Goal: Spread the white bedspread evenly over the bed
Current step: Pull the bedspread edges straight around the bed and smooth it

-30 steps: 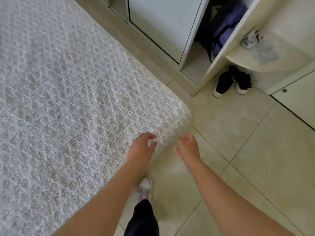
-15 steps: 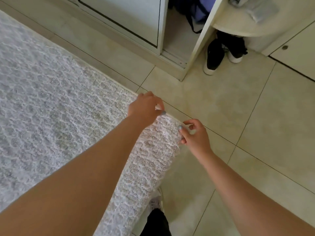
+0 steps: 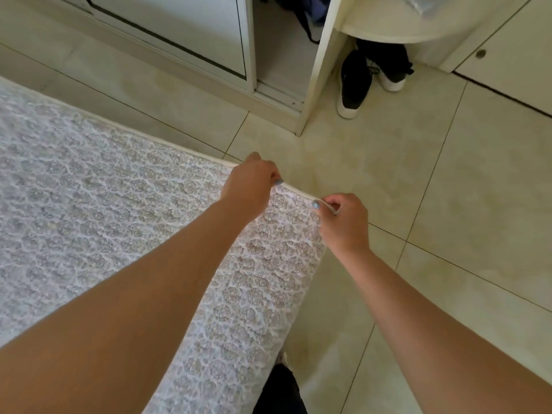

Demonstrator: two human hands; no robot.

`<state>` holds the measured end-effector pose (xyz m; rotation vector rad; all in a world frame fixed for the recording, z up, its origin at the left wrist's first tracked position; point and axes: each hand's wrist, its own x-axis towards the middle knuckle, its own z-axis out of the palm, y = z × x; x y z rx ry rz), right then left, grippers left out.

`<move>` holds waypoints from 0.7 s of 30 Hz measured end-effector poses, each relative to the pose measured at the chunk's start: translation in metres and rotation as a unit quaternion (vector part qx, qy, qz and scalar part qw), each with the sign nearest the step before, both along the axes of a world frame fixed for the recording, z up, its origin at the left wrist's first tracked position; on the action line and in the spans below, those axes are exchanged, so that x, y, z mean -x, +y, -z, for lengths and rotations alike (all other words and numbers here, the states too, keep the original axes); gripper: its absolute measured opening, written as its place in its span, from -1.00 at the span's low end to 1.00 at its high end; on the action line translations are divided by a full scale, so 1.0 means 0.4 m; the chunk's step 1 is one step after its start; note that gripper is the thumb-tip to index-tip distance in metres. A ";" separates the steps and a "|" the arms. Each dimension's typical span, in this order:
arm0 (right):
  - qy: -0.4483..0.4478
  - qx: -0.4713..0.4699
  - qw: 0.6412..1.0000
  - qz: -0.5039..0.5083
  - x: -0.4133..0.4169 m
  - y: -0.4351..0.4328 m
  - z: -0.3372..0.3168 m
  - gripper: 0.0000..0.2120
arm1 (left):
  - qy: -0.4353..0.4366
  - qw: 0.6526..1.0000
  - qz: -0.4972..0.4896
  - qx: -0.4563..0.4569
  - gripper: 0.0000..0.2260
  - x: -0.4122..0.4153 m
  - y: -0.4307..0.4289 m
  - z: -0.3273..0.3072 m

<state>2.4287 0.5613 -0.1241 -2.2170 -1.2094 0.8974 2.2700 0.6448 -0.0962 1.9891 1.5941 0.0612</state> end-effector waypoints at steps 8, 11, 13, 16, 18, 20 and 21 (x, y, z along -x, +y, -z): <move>0.035 0.094 0.994 0.045 0.042 -0.011 0.080 -0.90 | -0.012 0.998 0.023 -0.053 -0.78 -0.009 -0.076 0.078; 0.016 0.088 0.996 0.014 0.043 -0.037 0.042 -0.72 | 0.020 0.996 0.052 -0.064 -0.70 -0.010 -0.124 0.081; -0.011 0.031 0.998 -0.059 0.051 -0.059 0.008 -0.67 | 0.080 0.994 0.052 -0.062 -0.68 -0.007 -0.157 0.064; -0.002 0.036 0.984 -0.175 0.062 -0.100 -0.008 -0.58 | 0.079 0.994 0.012 -0.075 -0.60 -0.003 -0.244 0.048; -0.008 0.074 0.976 -0.205 0.069 -0.116 -0.040 -0.51 | 0.057 0.994 -0.041 -0.082 -0.55 0.022 -0.304 0.035; -0.009 0.068 0.975 -0.212 0.053 -0.146 -0.089 -0.49 | 0.068 0.990 -0.075 -0.099 -0.52 0.027 -0.414 0.022; 0.008 0.060 0.976 -0.211 0.038 -0.163 -0.128 -0.51 | 0.067 0.990 -0.087 -0.084 -0.51 0.016 -0.494 0.000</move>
